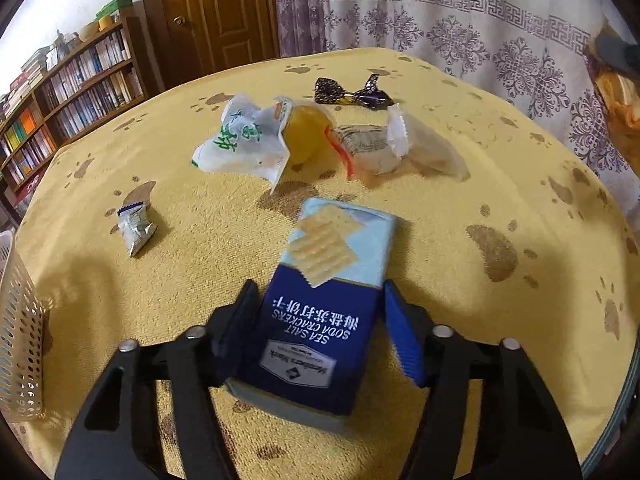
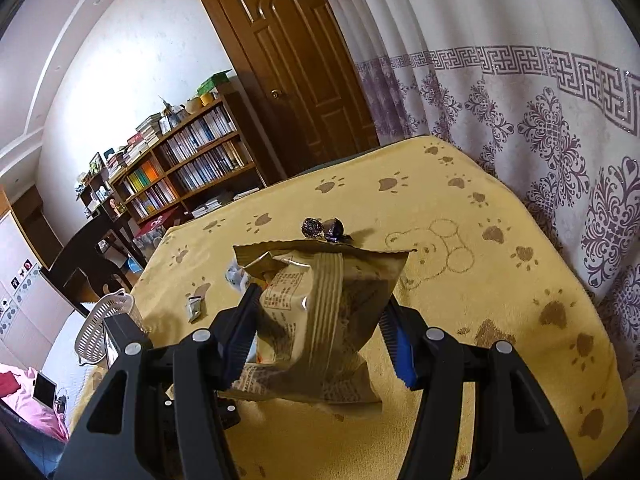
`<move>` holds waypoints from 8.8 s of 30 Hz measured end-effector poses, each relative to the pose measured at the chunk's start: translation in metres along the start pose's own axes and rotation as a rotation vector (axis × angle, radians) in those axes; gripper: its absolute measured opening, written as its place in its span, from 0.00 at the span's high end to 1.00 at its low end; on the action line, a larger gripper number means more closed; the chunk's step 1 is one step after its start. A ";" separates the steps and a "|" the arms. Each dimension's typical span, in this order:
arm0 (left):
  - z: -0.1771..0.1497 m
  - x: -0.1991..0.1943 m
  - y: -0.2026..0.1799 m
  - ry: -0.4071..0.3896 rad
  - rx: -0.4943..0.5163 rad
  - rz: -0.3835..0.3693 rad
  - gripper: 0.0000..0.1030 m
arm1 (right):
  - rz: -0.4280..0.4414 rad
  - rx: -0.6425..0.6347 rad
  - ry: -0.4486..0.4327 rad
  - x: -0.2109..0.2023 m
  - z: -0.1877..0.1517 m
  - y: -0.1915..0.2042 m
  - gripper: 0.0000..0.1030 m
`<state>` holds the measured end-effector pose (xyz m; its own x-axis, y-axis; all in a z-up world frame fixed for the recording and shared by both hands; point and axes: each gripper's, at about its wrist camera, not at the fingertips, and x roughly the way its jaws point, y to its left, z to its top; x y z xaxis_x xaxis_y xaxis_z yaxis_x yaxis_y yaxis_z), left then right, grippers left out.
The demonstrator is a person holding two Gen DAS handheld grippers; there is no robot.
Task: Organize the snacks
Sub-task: 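Grasp the blue soda cracker box with the left tool, then grasp the brown-printed snack bag with the right tool while the left tool holds the cracker box, then lower the blue cracker box into the white basket and open the left tool, then lower the brown-printed snack bag into the white basket and open the right tool, then move the right tool back to the table and grasp the translucent white packet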
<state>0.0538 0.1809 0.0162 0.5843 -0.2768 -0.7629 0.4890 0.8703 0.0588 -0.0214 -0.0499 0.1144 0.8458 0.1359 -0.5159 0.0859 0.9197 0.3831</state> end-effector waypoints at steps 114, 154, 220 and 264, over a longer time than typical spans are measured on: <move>0.029 -0.204 0.160 -0.323 -0.404 0.516 0.51 | 0.194 -0.187 0.140 -0.008 -0.039 -0.047 0.54; -0.039 -0.178 0.262 -0.344 -0.510 0.321 0.12 | 0.303 -0.329 0.211 0.042 -0.045 0.142 0.54; -0.065 -0.258 0.274 -0.521 -0.588 0.479 0.03 | 0.469 -0.260 0.316 0.155 -0.054 0.278 0.39; 0.030 -0.192 0.147 -0.414 -0.320 0.335 0.03 | 0.170 -0.164 0.308 0.169 -0.003 0.013 0.32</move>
<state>0.0330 0.3501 0.1909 0.9065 -0.0466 -0.4197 0.0548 0.9985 0.0074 0.1211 -0.0141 0.0305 0.6412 0.3723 -0.6710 -0.1482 0.9181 0.3677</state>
